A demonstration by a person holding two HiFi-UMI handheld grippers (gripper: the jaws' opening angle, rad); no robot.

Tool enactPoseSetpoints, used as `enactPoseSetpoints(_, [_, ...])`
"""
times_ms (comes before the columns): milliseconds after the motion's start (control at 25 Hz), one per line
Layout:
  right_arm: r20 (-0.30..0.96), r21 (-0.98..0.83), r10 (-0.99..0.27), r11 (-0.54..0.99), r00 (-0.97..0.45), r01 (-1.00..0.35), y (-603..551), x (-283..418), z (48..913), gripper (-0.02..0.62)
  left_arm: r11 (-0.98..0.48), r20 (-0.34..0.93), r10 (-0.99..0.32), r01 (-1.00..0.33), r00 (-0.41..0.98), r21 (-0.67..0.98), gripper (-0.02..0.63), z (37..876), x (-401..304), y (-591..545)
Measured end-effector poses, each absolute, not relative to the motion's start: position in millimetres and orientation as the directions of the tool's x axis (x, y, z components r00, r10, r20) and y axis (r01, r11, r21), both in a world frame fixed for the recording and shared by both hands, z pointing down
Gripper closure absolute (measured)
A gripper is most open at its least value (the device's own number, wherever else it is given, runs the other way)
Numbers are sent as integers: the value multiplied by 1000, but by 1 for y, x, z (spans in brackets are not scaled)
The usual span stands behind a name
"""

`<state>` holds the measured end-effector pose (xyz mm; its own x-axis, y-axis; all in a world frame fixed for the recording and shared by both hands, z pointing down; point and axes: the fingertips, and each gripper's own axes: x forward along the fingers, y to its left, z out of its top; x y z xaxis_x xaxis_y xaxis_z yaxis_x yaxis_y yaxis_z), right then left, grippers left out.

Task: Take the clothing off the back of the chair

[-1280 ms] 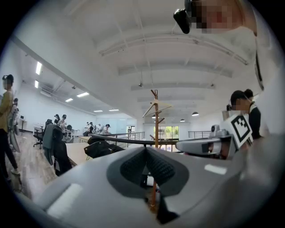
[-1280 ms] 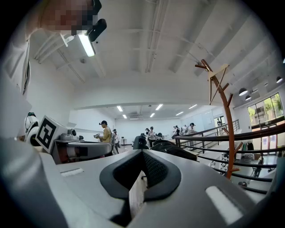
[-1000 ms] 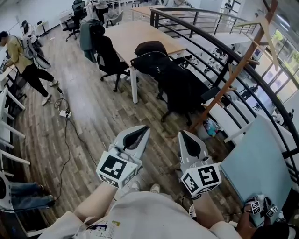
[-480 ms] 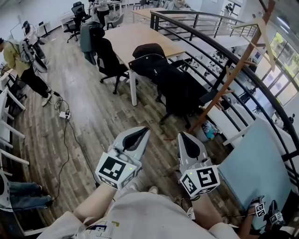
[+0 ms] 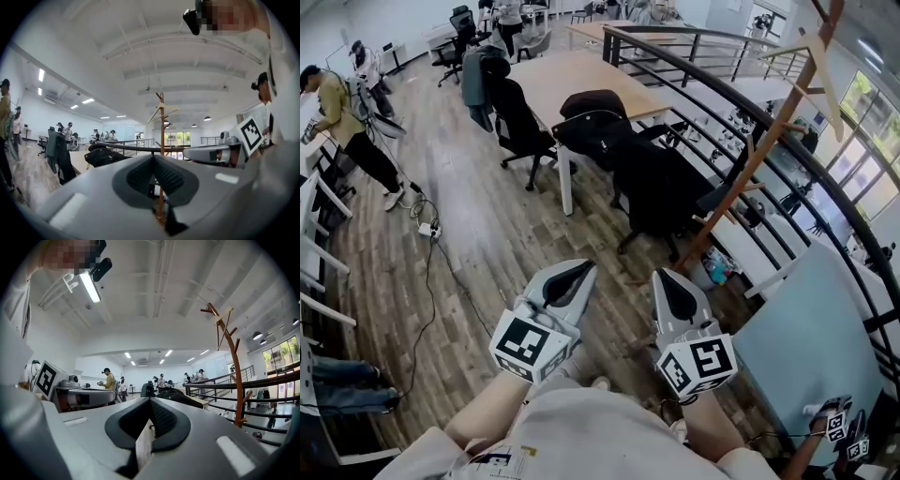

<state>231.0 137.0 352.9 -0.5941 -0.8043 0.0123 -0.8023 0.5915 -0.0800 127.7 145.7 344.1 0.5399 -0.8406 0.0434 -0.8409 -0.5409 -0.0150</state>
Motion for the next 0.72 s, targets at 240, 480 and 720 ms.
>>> enactPoseSetpoints(240, [17, -75, -784, 618, -620, -783, 145, 243, 354, 595, -523, 46, -852, -852, 522, -30, 606, 345, 142, 155])
enactPoseSetpoints(480, [-1, -81, -781, 622, -624, -779, 151, 260, 354, 595, -504, 52, -864, -858, 502, -96, 606, 344, 152, 164])
enactPoseSetpoints(720, [-7, -85, -773, 632, -634, -770, 151, 266, 354, 595, -490, 65, -871, -869, 487, -64, 606, 347, 155, 164])
